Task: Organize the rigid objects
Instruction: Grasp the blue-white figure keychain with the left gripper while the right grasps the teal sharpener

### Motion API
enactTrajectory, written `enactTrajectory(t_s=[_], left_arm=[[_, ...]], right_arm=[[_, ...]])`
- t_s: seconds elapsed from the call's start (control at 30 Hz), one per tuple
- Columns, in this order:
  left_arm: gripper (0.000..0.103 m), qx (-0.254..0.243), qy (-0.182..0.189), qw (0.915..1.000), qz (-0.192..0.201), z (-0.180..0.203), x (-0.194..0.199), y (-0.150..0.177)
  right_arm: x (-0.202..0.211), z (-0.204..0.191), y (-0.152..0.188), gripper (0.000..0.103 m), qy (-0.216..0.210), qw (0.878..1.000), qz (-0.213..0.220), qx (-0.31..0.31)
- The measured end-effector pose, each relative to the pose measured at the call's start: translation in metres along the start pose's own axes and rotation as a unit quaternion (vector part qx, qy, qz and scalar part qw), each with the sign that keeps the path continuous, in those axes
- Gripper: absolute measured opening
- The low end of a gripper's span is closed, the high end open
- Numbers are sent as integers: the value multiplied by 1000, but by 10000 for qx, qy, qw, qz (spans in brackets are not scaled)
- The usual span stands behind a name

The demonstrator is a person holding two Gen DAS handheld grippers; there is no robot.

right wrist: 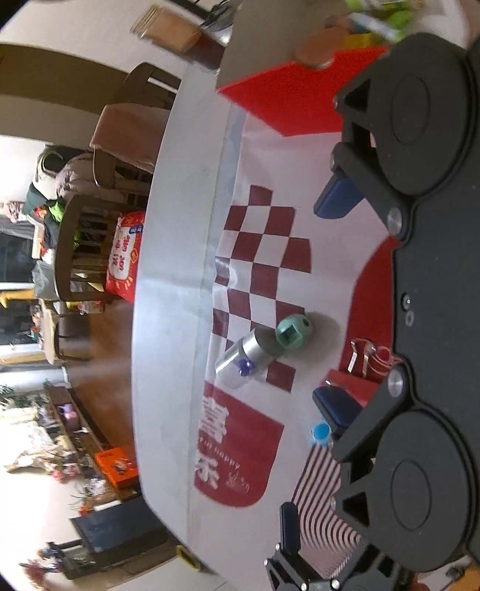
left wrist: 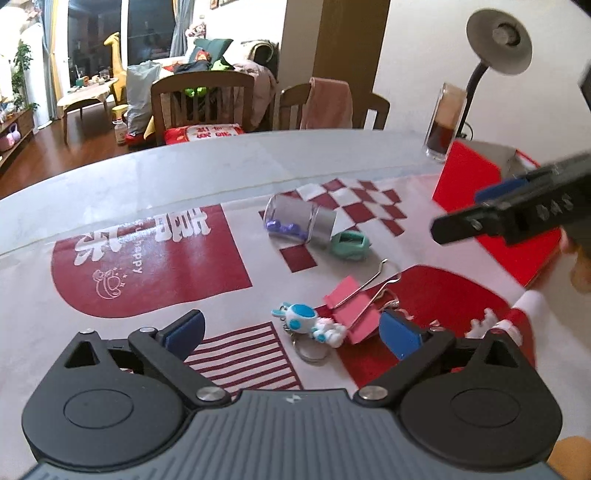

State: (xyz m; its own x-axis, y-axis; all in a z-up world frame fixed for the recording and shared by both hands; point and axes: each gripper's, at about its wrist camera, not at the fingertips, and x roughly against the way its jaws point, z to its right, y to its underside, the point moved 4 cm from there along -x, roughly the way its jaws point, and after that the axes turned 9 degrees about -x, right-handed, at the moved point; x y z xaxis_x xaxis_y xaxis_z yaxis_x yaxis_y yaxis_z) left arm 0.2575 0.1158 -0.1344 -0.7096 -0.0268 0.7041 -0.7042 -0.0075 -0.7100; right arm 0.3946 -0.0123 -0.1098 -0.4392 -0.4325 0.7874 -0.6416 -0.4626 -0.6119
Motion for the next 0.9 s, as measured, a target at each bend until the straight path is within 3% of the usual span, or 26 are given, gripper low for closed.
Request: enactTrajectory(t_s=[0.07,0.13,0.43,0.77,0.9], left_arm=[[101,-88,-1,10000,-27,0,-8,2],[101,-199,34,9998,-83,1,-16,3],[101,-405,164,9990,-102,4,-37,2],[100,-555,337,9978,-104,8,-52,3],[88,-632,417,9971,-114,9,-53,6]], right_arm=[[-14,-2,-5,94,22,9999,-64,142],[-26,-5,-8,83,-8,9996,-117,266],[-67,-21,-13,69,-201,9962,-497,684],[-87,-24,-12,53,-191,9948,-583,813],[-89,-26,-13,51,-191,9947,-529,860]])
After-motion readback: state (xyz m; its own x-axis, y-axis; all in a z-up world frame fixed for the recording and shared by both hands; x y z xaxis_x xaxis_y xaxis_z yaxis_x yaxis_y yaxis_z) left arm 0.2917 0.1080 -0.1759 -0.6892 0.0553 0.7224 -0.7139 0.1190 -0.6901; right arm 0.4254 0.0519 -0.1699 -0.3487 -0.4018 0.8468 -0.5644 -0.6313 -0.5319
